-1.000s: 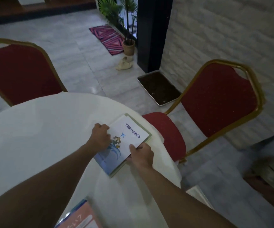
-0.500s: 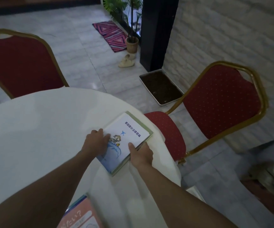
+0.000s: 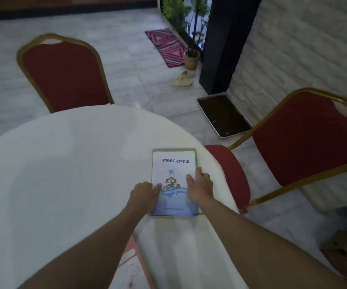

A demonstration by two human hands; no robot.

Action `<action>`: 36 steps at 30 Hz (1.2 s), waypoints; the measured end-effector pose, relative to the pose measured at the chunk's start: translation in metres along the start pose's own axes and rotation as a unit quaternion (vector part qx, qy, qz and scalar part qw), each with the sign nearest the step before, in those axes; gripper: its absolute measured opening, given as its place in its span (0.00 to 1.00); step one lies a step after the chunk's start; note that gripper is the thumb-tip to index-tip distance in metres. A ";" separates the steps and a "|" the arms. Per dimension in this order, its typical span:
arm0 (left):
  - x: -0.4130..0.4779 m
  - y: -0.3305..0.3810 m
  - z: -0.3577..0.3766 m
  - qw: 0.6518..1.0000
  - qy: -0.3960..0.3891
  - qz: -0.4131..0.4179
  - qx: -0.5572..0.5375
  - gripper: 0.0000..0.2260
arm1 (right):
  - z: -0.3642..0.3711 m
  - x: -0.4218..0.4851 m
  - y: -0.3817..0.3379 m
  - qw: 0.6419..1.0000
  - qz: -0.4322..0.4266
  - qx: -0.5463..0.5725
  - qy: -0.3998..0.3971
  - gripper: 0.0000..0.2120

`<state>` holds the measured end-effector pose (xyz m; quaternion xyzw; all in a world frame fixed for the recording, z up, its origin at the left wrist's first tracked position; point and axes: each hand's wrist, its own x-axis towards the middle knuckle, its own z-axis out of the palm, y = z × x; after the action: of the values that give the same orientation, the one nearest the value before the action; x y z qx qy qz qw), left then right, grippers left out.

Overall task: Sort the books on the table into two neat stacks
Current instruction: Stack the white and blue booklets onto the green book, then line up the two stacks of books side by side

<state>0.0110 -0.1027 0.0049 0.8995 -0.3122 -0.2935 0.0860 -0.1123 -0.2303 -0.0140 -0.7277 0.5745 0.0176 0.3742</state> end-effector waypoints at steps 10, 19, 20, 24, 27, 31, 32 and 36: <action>-0.036 -0.038 -0.012 0.995 0.011 -0.033 -0.095 0.20 | 0.000 -0.035 -0.017 0.990 -0.087 -0.100 0.052 0.29; -0.134 -0.096 -0.020 0.981 0.058 -0.153 -0.100 0.21 | 0.026 -0.101 -0.034 0.966 -0.237 -0.019 -0.105 0.14; -0.145 -0.106 -0.015 0.978 0.062 -0.174 -0.097 0.22 | 0.032 -0.109 -0.034 0.961 -0.243 -0.027 -0.127 0.12; -0.183 -0.140 0.013 0.956 0.069 -0.262 -0.113 0.26 | 0.053 -0.135 -0.029 0.943 -0.245 -0.100 -0.200 0.17; -0.200 -0.151 0.031 0.943 0.076 -0.294 -0.136 0.25 | 0.066 -0.146 -0.015 0.930 -0.220 -0.177 -0.235 0.24; -0.214 -0.157 0.044 0.935 0.058 -0.319 -0.146 0.25 | 0.080 -0.163 0.001 0.925 -0.184 -0.181 -0.279 0.23; -0.216 -0.157 0.045 0.928 0.061 -0.330 -0.161 0.26 | 0.082 -0.166 0.003 0.928 -0.179 -0.173 -0.278 0.23; -0.212 -0.165 0.053 0.889 0.085 -0.375 -0.250 0.29 | 0.086 -0.163 -0.001 0.933 -0.147 -0.150 -0.294 0.19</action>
<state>-0.0693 0.1590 0.0064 0.9199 0.1400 -0.2944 0.2178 -0.1317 -0.0474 -0.0013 -0.8140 0.3163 0.2610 0.4114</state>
